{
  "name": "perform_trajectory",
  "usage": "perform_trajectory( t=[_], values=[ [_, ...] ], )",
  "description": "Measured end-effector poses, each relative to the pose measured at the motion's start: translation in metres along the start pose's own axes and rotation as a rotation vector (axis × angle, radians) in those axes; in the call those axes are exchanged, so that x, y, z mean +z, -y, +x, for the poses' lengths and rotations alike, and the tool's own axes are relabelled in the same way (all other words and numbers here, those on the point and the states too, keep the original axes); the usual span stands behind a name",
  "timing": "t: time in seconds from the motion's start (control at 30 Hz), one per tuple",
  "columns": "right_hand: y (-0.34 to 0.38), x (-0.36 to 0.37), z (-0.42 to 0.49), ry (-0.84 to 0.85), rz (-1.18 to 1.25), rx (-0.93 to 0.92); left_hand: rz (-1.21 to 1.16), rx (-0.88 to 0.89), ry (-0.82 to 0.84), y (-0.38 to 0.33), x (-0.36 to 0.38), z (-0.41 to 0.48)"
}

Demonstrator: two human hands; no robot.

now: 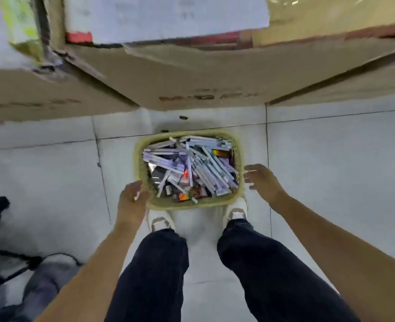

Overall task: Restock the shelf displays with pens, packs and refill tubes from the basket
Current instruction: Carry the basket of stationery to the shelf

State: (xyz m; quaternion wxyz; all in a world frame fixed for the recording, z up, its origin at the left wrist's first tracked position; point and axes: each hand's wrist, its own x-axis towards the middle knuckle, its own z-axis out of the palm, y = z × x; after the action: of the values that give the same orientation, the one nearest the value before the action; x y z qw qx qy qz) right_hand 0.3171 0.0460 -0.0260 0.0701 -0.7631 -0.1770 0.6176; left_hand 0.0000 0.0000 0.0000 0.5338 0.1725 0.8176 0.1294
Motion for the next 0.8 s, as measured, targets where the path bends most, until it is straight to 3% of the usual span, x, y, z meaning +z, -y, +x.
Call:
perform_trajectory(
  t=[0.1,0.2,0.37,0.53,0.8],
  values=[
    [-0.019,0.016,0.051,-0.146,-0.093,-0.103,-0.026,0.001,-0.183,0.021,0.020,0.051],
    [-0.035,0.030,0.080,-0.184,-0.116,-0.114,-0.176,-0.132,-0.137,0.038,0.037,0.086],
    [-0.037,0.023,0.080,-0.278,-0.167,-0.202,-0.120,-0.084,-0.235,0.041,0.029,0.085],
    [-0.019,-0.012,0.004,-0.311,-0.206,-0.294,0.025,0.104,-0.245,0.003,0.007,0.011],
    [0.030,-0.105,-0.204,-0.455,-0.020,-0.407,0.195,0.391,-0.169,-0.120,-0.033,-0.183]
  ],
)
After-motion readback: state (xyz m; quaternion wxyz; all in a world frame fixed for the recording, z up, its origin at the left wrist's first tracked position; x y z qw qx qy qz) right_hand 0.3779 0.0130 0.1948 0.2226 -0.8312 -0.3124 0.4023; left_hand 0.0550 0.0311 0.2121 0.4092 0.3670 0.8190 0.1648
